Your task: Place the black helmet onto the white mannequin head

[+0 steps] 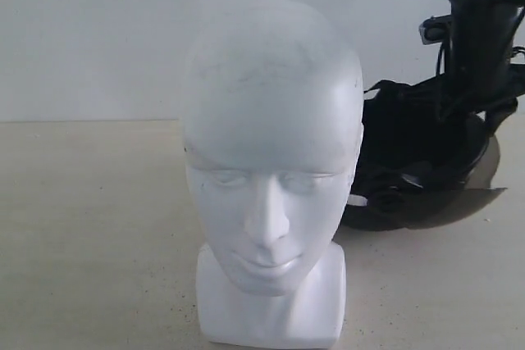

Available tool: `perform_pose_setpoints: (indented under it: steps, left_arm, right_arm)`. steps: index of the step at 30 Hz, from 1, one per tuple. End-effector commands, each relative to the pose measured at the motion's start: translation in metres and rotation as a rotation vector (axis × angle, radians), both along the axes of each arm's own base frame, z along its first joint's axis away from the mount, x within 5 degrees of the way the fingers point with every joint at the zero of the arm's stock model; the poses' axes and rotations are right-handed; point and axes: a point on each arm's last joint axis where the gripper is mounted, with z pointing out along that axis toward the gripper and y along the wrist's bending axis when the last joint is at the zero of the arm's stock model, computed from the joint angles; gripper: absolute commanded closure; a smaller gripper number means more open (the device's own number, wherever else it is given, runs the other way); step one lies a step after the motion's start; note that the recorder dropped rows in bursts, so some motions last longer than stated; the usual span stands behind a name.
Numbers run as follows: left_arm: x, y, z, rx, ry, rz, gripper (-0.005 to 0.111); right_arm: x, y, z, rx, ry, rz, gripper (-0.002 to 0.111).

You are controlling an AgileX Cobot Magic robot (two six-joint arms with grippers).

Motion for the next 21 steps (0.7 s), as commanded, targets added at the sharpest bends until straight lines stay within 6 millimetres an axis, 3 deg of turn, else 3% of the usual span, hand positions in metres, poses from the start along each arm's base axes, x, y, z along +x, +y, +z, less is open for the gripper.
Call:
perform_pose_setpoints:
  steps: [1,5,8,21]
  left_arm:
    - [0.0,0.0,-0.001,0.009,0.002,-0.006,0.102]
    - [0.0,0.0,-0.001,0.009,0.002,-0.006,0.102]
    - [0.0,0.0,-0.001,0.009,0.002,-0.006,0.102]
    - [0.0,0.0,-0.001,0.009,0.002,-0.006,0.102]
  right_arm:
    - [-0.069,-0.02,0.003,-0.046,0.084,-0.068,0.108]
    - [-0.138,-0.032,-0.019,0.009,0.031,-0.123,0.108]
    - [-0.162,-0.034,-0.033,0.066,-0.04,-0.076,0.108]
    - [-0.157,-0.028,-0.035,0.147,-0.103,-0.123,0.104]
